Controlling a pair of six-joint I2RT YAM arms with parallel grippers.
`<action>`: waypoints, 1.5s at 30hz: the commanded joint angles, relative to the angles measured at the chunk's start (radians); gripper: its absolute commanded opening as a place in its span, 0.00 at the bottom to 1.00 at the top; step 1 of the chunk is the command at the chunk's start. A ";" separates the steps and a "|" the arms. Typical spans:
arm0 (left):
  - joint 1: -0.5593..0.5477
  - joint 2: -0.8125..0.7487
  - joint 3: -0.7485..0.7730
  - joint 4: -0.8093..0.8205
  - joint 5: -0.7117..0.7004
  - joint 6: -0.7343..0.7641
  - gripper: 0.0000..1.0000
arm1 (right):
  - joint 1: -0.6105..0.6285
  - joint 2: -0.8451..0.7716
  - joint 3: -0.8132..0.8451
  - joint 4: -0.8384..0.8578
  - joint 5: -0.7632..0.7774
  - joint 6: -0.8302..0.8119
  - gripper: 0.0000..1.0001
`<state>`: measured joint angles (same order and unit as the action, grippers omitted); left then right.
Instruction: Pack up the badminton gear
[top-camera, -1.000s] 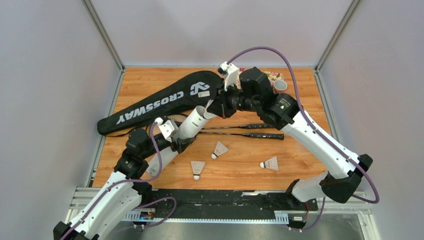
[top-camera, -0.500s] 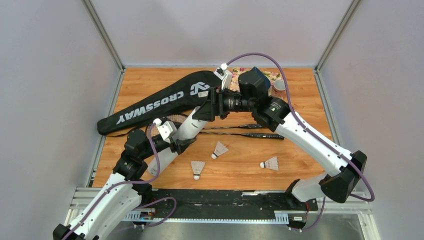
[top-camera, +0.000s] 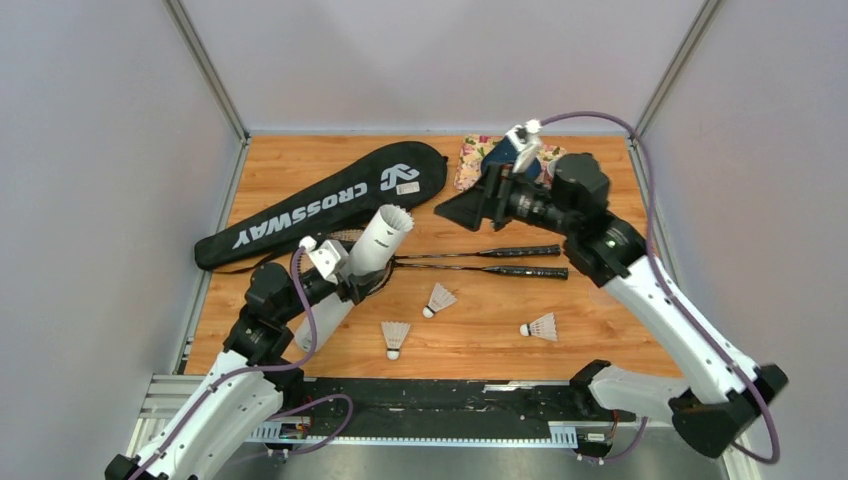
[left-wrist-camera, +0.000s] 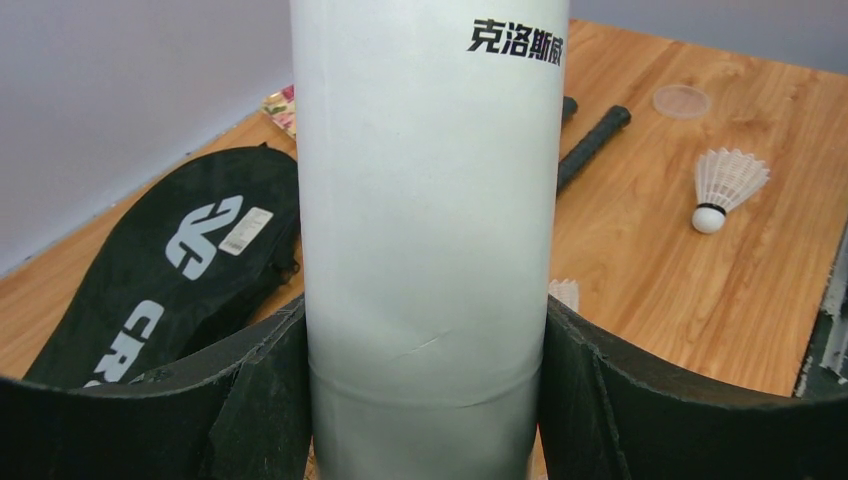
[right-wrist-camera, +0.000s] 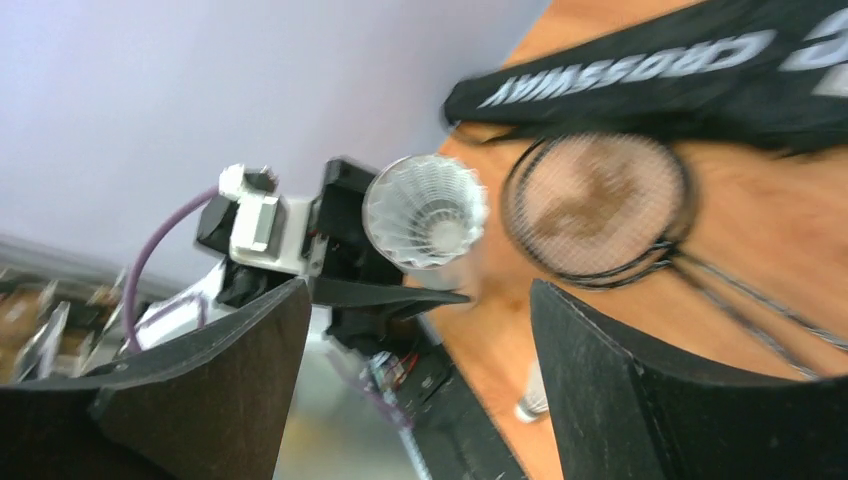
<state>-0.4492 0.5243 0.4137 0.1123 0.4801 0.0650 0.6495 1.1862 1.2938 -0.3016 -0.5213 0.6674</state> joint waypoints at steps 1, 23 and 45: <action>0.004 -0.029 -0.004 0.040 -0.124 -0.002 0.19 | -0.039 -0.089 -0.088 -0.160 0.225 -0.139 0.81; 0.004 -0.060 -0.036 0.041 -0.152 0.010 0.18 | -0.070 0.590 -0.179 -0.068 -0.278 -0.531 0.54; 0.004 0.016 -0.001 0.009 -0.023 0.007 0.18 | 0.030 0.012 0.122 -0.209 0.253 -0.364 0.00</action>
<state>-0.4492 0.5274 0.3824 0.1230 0.3882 0.0738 0.6621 1.2652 1.3033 -0.4782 -0.3000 0.2779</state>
